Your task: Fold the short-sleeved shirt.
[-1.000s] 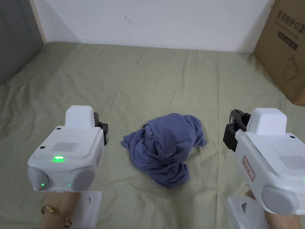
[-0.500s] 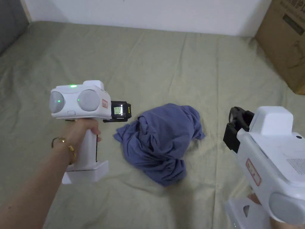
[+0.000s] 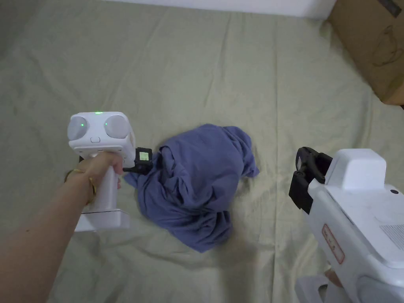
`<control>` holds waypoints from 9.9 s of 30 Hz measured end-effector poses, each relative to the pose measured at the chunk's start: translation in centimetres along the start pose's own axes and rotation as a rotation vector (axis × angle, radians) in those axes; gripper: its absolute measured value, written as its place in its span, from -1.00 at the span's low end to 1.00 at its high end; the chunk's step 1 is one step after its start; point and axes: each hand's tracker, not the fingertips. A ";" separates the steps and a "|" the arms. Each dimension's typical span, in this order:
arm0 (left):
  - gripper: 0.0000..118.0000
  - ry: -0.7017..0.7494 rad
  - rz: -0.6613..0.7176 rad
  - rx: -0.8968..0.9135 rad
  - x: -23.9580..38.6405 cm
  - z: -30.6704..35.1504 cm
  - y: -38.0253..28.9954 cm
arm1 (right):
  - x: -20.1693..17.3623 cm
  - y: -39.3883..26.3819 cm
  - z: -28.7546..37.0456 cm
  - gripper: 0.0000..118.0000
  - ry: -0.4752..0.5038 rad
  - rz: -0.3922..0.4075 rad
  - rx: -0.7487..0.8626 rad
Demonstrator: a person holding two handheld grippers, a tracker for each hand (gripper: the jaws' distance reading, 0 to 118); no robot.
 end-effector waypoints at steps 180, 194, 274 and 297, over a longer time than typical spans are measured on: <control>-0.65 0.145 -0.053 0.933 -8.6 22.1 -19.9 | 1.7 3.2 7.0 -0.79 -0.030 -0.040 0.126; -1.00 0.069 0.032 0.746 -13.2 23.0 -19.5 | 0.2 2.6 6.5 -1.00 0.038 -0.044 0.073; -1.00 -0.027 0.630 0.472 -21.0 15.0 -23.7 | -11.2 10.9 -27.3 -0.96 0.387 0.223 -0.691; -1.00 -0.272 0.385 1.036 -15.6 38.9 -10.8 | 14.7 27.1 10.9 -0.96 0.262 -0.237 -0.075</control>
